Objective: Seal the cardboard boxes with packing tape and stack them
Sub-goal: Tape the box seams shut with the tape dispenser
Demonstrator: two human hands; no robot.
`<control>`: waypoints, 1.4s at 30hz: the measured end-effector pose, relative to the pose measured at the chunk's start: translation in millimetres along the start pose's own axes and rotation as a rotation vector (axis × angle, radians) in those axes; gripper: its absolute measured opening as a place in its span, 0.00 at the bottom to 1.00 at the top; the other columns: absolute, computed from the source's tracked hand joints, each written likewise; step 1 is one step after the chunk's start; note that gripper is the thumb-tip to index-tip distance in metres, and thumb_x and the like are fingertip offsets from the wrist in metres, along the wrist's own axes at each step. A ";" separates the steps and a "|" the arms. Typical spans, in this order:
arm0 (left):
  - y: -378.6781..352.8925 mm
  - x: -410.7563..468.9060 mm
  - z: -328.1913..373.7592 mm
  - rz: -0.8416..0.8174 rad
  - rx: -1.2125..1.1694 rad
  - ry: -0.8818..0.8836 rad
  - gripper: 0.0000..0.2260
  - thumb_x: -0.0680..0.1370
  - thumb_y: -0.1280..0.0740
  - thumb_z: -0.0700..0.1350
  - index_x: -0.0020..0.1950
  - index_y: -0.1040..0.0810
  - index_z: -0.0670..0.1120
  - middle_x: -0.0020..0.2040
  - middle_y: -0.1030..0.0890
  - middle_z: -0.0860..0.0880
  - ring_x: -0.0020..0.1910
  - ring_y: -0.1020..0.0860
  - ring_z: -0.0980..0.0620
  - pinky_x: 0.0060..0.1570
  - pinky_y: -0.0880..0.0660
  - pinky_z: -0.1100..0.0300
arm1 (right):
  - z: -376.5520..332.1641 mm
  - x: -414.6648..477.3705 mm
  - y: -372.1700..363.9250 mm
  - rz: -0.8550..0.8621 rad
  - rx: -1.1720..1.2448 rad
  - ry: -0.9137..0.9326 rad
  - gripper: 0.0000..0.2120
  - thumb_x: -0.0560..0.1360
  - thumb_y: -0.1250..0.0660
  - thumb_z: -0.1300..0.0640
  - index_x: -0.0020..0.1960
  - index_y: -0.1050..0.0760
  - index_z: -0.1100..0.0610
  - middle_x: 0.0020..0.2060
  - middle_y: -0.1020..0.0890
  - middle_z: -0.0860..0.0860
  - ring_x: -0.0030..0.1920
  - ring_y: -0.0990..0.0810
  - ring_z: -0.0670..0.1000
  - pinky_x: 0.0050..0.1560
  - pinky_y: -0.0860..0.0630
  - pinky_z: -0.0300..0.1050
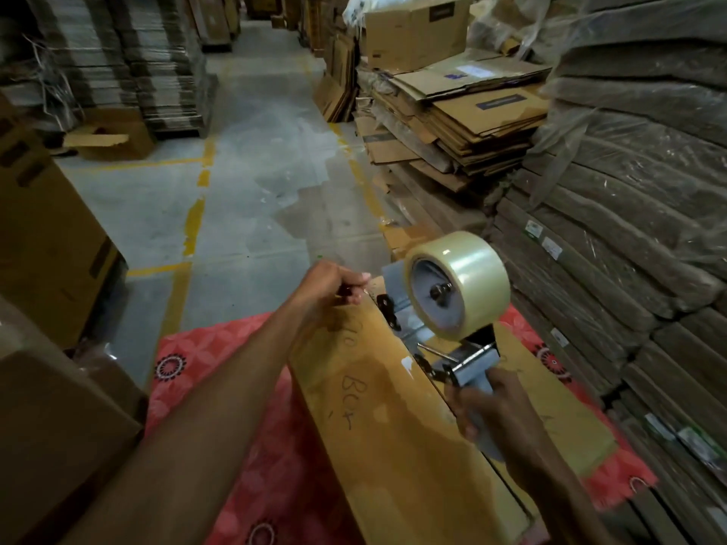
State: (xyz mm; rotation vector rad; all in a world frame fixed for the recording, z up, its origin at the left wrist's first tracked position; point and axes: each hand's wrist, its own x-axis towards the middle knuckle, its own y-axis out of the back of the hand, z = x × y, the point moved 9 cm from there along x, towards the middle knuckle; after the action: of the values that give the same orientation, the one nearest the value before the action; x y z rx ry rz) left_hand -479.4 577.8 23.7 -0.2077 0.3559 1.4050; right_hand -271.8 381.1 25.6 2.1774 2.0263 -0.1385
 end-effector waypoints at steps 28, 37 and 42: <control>16.9 94.1 -36.2 0.176 0.457 -0.056 0.11 0.79 0.29 0.49 0.41 0.15 0.44 0.39 0.16 0.47 0.39 0.19 0.51 0.45 0.23 0.54 | 36.7 37.2 -11.0 0.088 -0.069 -0.187 0.10 0.62 0.34 0.56 0.36 0.26 0.64 0.27 0.27 0.56 0.26 0.30 0.53 0.30 0.33 0.49; 11.6 85.4 -18.0 0.245 0.927 -0.039 0.13 0.75 0.27 0.52 0.48 0.16 0.43 0.48 0.16 0.43 0.46 0.19 0.43 0.49 0.19 0.50 | 30.7 38.2 -14.2 0.117 -0.118 -0.212 0.07 0.62 0.33 0.54 0.27 0.28 0.53 0.22 0.27 0.52 0.23 0.30 0.52 0.28 0.33 0.46; -39.7 61.9 -15.3 0.005 0.963 -0.239 0.12 0.84 0.40 0.47 0.49 0.20 0.43 0.51 0.17 0.40 0.47 0.21 0.40 0.49 0.24 0.50 | 32.1 40.9 -13.3 0.096 -0.194 -0.192 0.12 0.73 0.31 0.62 0.31 0.26 0.56 0.23 0.25 0.50 0.25 0.28 0.51 0.29 0.31 0.45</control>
State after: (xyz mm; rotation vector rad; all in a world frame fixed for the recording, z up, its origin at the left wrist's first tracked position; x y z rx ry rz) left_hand -434.4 623.3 -15.7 0.7399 0.7845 1.1106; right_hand -280.5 416.2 -14.0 2.0517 1.7525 -0.1278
